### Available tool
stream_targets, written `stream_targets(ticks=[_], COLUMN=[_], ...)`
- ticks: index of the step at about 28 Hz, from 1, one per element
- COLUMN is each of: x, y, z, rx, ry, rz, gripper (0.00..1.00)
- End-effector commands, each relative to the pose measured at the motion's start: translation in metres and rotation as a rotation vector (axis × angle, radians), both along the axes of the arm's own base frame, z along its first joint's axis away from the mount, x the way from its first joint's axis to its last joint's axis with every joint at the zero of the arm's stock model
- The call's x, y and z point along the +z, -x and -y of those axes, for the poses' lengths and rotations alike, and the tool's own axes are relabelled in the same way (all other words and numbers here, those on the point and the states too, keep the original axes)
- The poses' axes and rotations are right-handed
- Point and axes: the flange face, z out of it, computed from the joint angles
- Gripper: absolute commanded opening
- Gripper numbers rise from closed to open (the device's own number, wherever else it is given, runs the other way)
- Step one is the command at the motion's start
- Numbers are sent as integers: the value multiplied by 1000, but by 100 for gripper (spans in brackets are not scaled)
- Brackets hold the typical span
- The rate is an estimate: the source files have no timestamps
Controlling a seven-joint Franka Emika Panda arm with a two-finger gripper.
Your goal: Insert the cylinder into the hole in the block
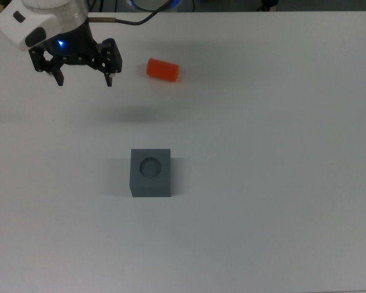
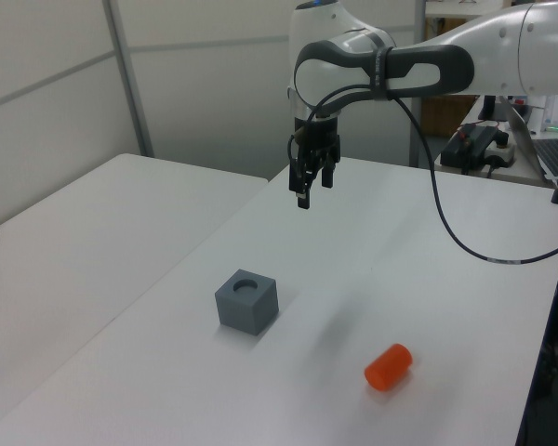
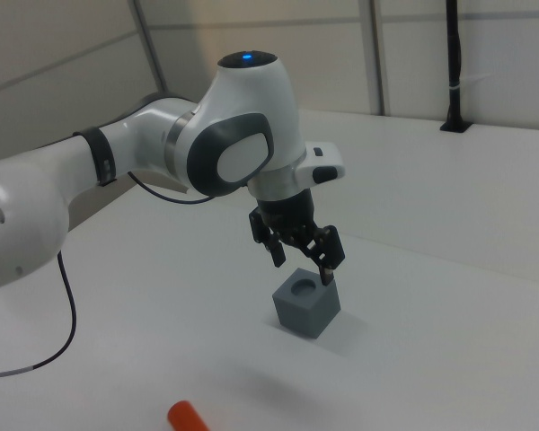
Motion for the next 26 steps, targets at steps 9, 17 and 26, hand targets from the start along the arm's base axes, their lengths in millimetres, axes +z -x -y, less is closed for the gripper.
stream_targets(ticks=[9,17,26], x=[4,5,5], y=[7,8,9], z=[13,15,22], rx=[-17,-18,-26], ry=[-3,-3,-3], rz=[-22,-19,-22], gripper=[100,100,100])
